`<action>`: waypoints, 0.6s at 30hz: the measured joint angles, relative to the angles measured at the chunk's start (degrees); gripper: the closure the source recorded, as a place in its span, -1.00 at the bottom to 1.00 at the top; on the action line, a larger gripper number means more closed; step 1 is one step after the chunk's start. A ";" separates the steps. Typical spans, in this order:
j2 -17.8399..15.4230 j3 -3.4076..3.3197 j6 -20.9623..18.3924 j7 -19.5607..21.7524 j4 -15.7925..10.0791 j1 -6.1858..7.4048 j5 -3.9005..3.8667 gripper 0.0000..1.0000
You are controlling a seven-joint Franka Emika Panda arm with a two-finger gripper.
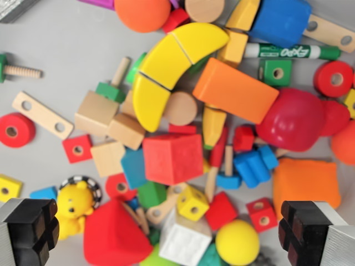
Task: Pick an object from the bin
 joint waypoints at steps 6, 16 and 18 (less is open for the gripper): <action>-0.71 0.33 1.23 -1.81 -1.97 0.28 0.00 -1.00; -1.70 0.86 3.68 -5.32 -5.53 0.95 0.00 -1.00; -1.88 0.96 4.14 -5.91 -6.12 1.06 0.00 -1.00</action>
